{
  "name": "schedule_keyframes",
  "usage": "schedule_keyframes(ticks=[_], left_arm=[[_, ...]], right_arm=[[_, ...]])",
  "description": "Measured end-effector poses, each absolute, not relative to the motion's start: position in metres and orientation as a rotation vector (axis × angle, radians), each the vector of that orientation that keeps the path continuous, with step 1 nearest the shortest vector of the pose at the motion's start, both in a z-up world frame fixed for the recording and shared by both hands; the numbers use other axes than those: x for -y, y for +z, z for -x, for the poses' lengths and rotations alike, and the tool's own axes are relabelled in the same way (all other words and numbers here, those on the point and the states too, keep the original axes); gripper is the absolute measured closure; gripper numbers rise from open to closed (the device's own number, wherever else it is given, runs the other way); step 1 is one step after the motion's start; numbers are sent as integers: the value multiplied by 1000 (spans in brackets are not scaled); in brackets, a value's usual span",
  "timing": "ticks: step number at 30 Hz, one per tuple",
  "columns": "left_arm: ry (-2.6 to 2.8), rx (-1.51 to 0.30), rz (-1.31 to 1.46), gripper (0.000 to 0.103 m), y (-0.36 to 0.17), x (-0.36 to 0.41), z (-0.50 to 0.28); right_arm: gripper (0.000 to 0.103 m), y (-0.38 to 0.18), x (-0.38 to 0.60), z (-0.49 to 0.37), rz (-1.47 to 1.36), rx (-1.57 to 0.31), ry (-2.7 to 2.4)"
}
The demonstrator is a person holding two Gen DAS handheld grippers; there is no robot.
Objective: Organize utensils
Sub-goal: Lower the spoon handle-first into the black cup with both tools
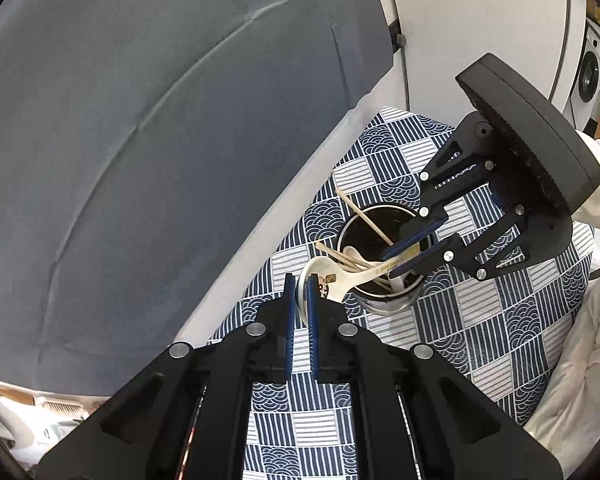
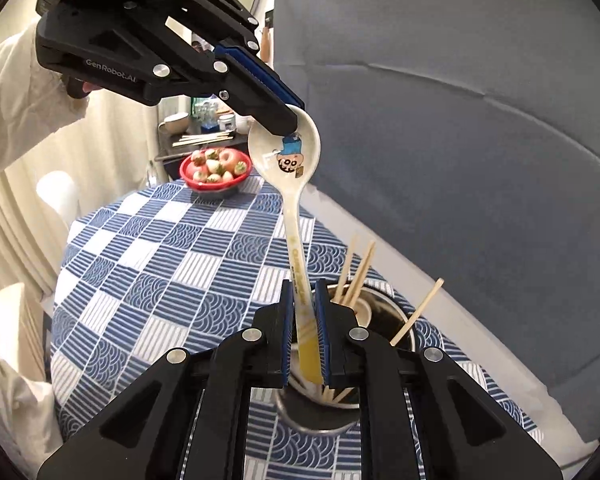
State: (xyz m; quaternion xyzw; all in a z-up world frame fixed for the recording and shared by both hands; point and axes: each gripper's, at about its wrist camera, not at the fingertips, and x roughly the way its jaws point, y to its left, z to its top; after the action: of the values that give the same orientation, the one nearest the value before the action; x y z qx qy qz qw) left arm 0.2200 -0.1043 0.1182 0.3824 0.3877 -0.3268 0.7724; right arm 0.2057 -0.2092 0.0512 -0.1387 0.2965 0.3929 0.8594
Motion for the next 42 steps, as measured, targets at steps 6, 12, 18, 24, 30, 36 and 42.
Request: schedule_keyframes(ticks=[6,12,18,24,30,36,42], left_arm=[[-713,-881,-856,97,114,113,-242],[-729,-895,-873,95,106,122,-254],[-750,-933,-855,94,95,128,-259],[-751,-973,-821,94,80,128,-258],[-764,-985,-777,94,70,124,-255],[-773,-989,-761,94,63,118,-250],[-782,-991,-695,94,59,106,-248]], right_arm=[[92,41,213,-228,238,-633,842],[92,26,216,-245,184,-659,854],[93,11,216,-251,156,-686,872],[92,0,215,-248,175,-719,884],[93,-4,212,-243,219,-733,872],[92,-6,205,-241,307,-764,854],[91,-4,198,-240,407,-797,837]])
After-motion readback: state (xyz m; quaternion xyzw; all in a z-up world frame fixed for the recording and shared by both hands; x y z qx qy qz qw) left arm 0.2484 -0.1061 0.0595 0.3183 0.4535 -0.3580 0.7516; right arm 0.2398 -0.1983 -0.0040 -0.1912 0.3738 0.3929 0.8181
